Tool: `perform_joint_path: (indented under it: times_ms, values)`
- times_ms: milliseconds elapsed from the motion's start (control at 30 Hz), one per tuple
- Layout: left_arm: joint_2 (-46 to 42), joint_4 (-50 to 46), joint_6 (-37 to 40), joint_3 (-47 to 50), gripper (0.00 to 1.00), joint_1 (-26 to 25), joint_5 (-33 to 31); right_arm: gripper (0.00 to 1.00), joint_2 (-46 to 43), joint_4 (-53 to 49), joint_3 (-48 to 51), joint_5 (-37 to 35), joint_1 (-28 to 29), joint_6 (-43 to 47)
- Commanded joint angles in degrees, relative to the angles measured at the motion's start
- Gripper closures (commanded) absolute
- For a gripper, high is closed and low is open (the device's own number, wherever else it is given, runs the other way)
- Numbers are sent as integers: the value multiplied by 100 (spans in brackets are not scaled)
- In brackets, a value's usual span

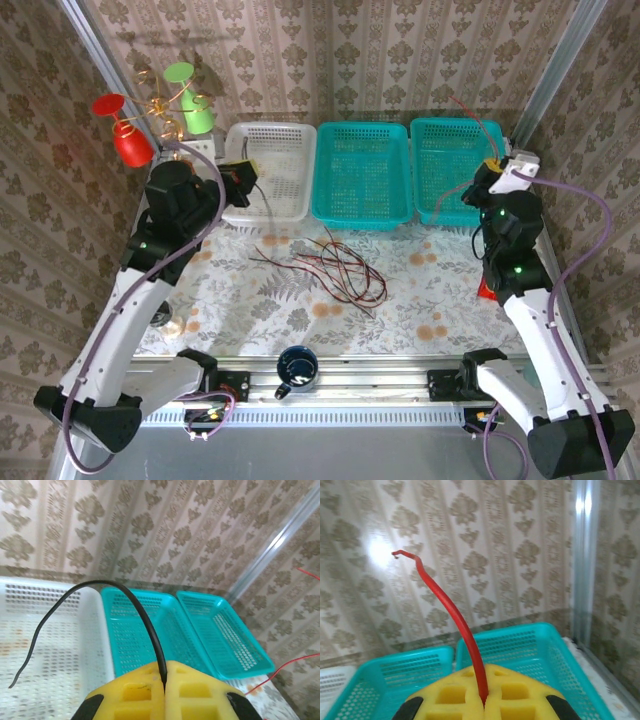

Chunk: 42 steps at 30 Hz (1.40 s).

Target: Untangle the cables

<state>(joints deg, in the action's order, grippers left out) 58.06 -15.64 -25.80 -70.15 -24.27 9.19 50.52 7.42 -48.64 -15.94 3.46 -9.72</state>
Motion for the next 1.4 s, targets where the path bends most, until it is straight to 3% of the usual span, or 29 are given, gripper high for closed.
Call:
perform_joint_path:
  times_ms: [0,400,433,567,733,833,967,1067,1167,1367]
  values:
    - [-56,-262,293,-142,100,28,-152,100,17,-121,-186,-19,-122,-230]
    - [-114,247,-119,-7,100,-148,52,100,896,557,-1604,495,-311,101]
    - [-109,224,-96,-10,100,-346,8,100,1013,642,-1784,520,-311,100]
    - [-34,220,-86,-16,100,-532,-13,100,1610,1024,-2394,595,-320,220]
    - [38,243,-76,1,100,-761,-115,100,2604,2042,-2956,603,-320,992]
    - [86,248,-117,26,100,-849,-119,100,3258,1610,-3634,473,-354,1135]
    - [142,356,-177,151,100,-1017,-128,100,3932,1061,-3822,212,-376,1263]
    - [204,514,-224,227,100,-1144,-115,100,4519,10,-3888,-644,-375,803]
    - [258,514,-206,221,100,-1241,-119,100,4942,-921,-4024,-1066,-360,373]
    - [377,456,-193,109,100,-1315,-110,100,5625,-2233,-4329,-1321,-355,-318]
